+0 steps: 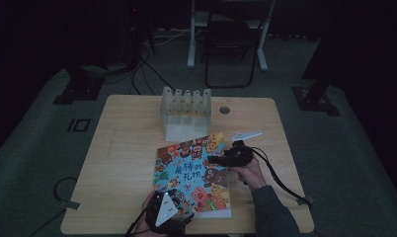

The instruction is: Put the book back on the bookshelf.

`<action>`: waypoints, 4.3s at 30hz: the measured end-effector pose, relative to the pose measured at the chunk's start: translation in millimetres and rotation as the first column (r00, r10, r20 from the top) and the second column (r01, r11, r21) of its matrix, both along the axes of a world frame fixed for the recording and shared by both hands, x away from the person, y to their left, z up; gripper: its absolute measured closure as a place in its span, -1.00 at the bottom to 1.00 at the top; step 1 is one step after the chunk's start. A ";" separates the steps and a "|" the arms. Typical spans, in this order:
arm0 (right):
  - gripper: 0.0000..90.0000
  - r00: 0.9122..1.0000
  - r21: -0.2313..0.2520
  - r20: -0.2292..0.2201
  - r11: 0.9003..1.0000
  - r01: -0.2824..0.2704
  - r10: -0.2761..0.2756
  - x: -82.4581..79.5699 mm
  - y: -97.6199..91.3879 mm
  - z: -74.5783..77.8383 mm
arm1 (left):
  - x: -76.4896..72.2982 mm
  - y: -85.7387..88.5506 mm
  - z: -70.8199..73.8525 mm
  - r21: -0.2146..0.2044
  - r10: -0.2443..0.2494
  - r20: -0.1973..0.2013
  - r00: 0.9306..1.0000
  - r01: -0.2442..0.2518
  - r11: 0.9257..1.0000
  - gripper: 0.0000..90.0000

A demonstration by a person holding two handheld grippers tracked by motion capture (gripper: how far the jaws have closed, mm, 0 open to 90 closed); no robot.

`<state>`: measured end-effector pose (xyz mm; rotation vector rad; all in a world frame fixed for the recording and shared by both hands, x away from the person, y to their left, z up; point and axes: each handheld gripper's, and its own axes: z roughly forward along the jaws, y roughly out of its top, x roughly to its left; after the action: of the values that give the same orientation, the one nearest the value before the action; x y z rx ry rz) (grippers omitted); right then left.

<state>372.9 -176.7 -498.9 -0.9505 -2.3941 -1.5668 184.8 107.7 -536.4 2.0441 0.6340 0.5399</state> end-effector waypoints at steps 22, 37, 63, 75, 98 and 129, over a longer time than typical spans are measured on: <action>0.33 1.000 0.005 0.028 1.000 -0.010 0.010 -4.3 -3.8 6.3 | 5.1 26.9 10.9 -0.084 0.040 -0.024 0.999 -0.042 0.996 -0.79; 0.34 0.998 0.003 0.057 1.000 -0.013 0.012 -8.8 -8.2 12.9 | 18.8 48.3 9.5 -0.128 0.086 -0.107 0.990 -0.100 0.987 -0.76; 0.39 0.988 -0.005 0.155 1.000 -0.013 0.014 -20.4 -12.5 34.3 | 44.6 66.0 13.7 -0.182 0.114 -0.161 0.980 -0.143 0.973 -0.71; 0.43 0.981 -0.005 0.192 1.000 -0.009 0.010 -25.4 -14.9 43.5 | 53.0 75.6 14.8 -0.212 0.126 -0.182 0.975 -0.164 0.964 -0.68; 0.52 0.961 0.034 0.277 0.999 0.008 -0.018 -39.1 -25.2 60.8 | 70.6 78.7 18.1 -0.239 0.112 -0.200 0.973 -0.159 0.958 -0.67; 0.55 0.922 0.064 0.386 0.998 -0.006 -0.019 -54.4 -31.2 74.0 | 113.5 87.9 35.6 -0.302 0.071 -0.211 0.975 -0.134 0.944 -0.64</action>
<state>318.4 -207.9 -424.9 -0.6875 -2.5653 -1.9814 298.3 195.6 -500.9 1.7795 0.8905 0.2736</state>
